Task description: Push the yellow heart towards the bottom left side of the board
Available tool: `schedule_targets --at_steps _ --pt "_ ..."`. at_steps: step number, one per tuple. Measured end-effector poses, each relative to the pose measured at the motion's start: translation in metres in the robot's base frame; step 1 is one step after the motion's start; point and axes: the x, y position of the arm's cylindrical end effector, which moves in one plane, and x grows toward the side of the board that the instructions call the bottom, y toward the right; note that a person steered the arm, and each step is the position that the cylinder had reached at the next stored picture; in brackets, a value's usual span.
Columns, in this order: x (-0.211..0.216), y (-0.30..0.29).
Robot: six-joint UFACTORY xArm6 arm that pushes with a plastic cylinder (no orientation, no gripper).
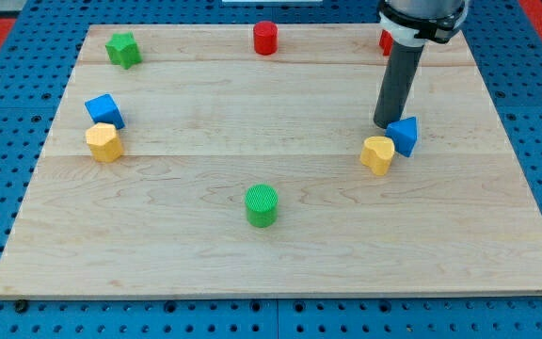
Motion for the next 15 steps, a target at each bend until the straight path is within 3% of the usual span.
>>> schedule_targets --at_steps 1,2,3,4,6,7,8,12,15 --pt "0.01 -0.038" --pt "0.044 -0.025" --pt "0.039 -0.015" --pt "0.005 0.002" --pt "0.001 -0.015" --pt "0.01 -0.017" --pt "0.046 -0.013" --pt "0.074 0.037" --pt "0.061 0.038"
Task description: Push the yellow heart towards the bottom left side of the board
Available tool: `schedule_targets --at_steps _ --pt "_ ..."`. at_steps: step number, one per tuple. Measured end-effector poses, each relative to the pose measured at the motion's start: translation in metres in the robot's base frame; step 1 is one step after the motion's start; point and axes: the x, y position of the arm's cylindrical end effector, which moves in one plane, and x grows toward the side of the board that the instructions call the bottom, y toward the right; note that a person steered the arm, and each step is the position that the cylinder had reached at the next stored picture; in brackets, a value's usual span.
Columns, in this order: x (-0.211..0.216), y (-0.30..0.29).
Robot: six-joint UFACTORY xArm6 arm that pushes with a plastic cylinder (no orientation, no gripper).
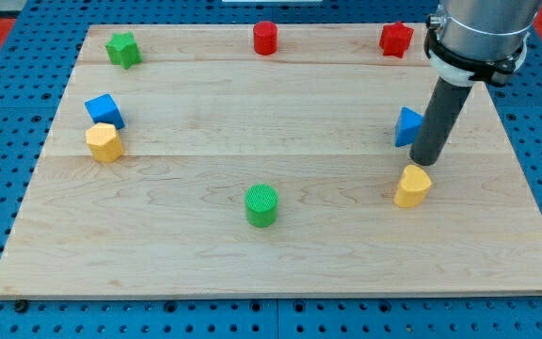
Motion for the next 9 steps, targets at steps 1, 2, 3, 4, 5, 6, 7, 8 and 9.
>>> schedule_targets --at_steps 1,2,3,4,5,6,7,8,9 --pt "0.021 0.016" --pt "0.015 -0.041" --pt "-0.004 -0.065" --pt "0.008 -0.031" --pt "0.049 -0.018" --pt "0.08 -0.044" --pt "0.038 -0.085" --pt "-0.012 -0.129" --pt "-0.006 -0.157"
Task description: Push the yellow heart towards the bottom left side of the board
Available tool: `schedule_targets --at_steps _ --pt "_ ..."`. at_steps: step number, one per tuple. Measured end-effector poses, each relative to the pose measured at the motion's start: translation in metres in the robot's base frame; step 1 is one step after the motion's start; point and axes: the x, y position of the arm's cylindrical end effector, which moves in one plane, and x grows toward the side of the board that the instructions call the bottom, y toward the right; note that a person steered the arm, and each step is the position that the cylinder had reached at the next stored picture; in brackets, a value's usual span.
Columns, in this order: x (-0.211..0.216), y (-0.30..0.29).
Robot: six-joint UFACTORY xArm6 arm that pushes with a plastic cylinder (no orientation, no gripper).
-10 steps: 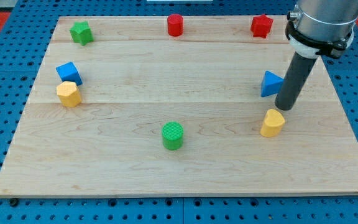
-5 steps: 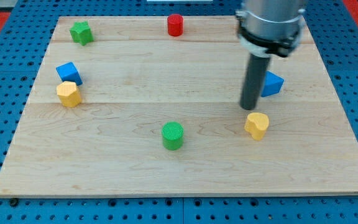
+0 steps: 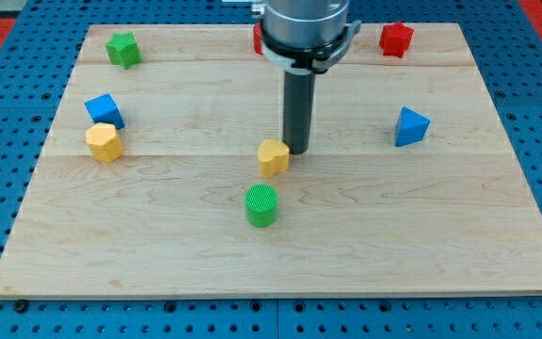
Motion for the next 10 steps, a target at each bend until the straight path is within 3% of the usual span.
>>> schedule_targets --at_steps 1,3,4,5,6,8,9,10 --pt "0.019 -0.019" --pt "0.0 -0.142" --pt "-0.022 -0.072" --pt "-0.021 -0.042" --pt "0.024 -0.054" --pt "0.027 -0.207" --pt "0.009 -0.159" --pt "0.023 -0.149"
